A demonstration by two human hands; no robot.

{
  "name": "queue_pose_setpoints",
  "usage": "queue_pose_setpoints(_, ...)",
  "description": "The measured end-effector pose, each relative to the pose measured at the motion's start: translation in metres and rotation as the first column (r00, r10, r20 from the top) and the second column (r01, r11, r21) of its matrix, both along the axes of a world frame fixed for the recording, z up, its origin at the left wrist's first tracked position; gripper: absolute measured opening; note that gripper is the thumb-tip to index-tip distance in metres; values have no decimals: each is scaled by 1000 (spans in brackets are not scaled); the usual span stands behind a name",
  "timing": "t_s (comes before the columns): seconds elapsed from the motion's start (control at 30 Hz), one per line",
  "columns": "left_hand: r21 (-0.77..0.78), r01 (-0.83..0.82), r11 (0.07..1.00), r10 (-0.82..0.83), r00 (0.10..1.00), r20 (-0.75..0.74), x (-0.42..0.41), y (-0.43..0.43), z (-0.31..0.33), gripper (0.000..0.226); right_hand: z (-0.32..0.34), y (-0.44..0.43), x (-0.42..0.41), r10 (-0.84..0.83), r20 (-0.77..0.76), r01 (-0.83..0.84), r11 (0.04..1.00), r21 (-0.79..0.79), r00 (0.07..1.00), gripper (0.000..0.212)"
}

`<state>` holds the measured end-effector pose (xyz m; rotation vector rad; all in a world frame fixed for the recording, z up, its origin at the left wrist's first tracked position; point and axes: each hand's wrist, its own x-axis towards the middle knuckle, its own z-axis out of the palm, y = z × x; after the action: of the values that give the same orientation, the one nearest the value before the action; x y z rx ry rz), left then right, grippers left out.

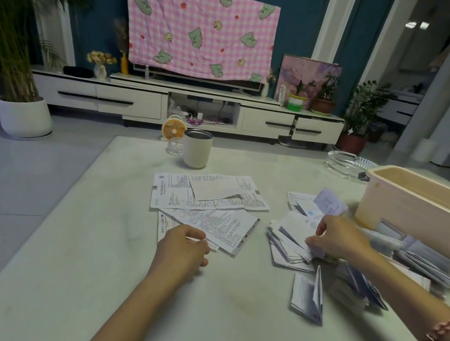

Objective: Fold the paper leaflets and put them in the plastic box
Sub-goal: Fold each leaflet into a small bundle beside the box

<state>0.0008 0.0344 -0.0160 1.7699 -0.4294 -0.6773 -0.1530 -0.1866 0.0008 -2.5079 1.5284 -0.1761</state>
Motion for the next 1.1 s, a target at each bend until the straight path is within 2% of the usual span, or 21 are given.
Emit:
queue_pose_setpoints(0.1, -8, -20, 1000, 20, 1000, -16, 1, 1, -1, 12, 10, 1, 4, 13, -15, -14, 999, -37, 1000, 27)
queue_pose_setpoints(0.23, -33, -54, 998, 54, 999, 0, 2, 0, -2, 13, 28, 14, 22, 92, 104, -81, 991, -109, 990, 15)
queue_pose_setpoints(0.3, -46, -78, 996, 78, 997, 8, 5, 1, -1, 14, 30, 33, 38, 191, 59, -177, 966, -188, 980, 17)
queue_pose_setpoints(0.37, -53, -94, 994, 94, 995, 10, 8, 2, -1, 16, 20, 56, 55, 363, -48, -365, 906, -215, 931, 25)
queue_pose_setpoints(0.43, -52, -98, 994, 98, 995, 7, 11, 5, -2, 16, 5, 79, 69, 522, -65, -526, 842, -116, 850, 32)
queue_pose_setpoints(0.5, -59, -106, 993, 107, 994, 9, 14, 8, 0, 17, -8, 92, 82, 581, -6, -581, 814, -22, 814, 41)
queue_pose_setpoints(0.6, -88, -117, 989, 118, 993, 7, 19, 15, 1, 18, -24, 98, 100, 592, 54, -592, 806, -15, 804, 56)
queue_pose_setpoints(0.7, -107, -125, 986, 127, 992, 7, 23, 19, 0, 17, -31, 94, 112, 527, 76, -530, 848, 8, 846, 62)
queue_pose_setpoints(0.8, -99, -130, 987, 132, 991, 22, 25, 25, -1, 17, -31, 94, 120, 509, -9, -509, 860, -36, 861, 53)
queue_pose_setpoints(0.9, -104, -115, 988, 117, 993, 18, 26, 29, 0, 14, -27, 101, 122, 578, -145, -596, 778, -197, 803, 32)
queue_pose_setpoints(1.0, -105, -118, 987, 121, 992, 21, 27, 32, 4, 16, -17, 105, 122, 594, -234, -637, 733, -238, 770, 29)
queue_pose_setpoints(1.1, -97, -121, 988, 125, 992, 33, 29, 35, 5, 18, -3, 108, 121, 569, -251, -621, 715, -320, 783, 35)
